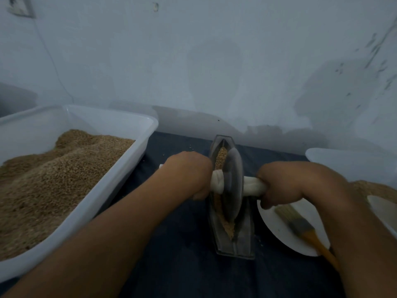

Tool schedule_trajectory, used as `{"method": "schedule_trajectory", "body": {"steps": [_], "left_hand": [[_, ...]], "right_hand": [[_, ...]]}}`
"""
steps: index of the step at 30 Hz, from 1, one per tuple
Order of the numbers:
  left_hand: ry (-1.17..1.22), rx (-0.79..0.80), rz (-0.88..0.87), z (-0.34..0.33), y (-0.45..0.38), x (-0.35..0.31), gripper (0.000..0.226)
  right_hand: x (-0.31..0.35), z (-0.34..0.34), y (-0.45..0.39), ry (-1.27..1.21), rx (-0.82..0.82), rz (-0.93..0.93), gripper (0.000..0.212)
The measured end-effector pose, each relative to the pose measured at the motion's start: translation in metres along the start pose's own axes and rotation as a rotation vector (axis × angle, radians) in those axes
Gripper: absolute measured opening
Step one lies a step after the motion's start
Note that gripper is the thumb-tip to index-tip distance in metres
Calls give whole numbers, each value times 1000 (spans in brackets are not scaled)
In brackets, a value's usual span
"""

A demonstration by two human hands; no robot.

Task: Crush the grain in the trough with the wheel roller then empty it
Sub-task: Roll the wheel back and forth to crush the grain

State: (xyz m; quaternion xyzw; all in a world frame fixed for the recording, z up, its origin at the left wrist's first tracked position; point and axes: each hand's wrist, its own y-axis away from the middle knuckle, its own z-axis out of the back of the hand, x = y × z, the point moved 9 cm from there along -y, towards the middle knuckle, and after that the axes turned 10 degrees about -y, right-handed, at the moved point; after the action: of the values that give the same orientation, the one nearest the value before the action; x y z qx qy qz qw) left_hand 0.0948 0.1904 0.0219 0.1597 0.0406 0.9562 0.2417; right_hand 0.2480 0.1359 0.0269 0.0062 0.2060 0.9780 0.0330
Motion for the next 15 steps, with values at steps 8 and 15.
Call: {"method": "schedule_trajectory", "body": {"steps": [8, 15], "left_hand": [[25, 3, -11, -1, -1, -2, 38], [33, -407, 111, 16, -10, 7, 26]], "right_hand": [[4, 0, 1, -19, 4, 19, 13], [-1, 18, -29, -35, -373, 46, 17]]}}
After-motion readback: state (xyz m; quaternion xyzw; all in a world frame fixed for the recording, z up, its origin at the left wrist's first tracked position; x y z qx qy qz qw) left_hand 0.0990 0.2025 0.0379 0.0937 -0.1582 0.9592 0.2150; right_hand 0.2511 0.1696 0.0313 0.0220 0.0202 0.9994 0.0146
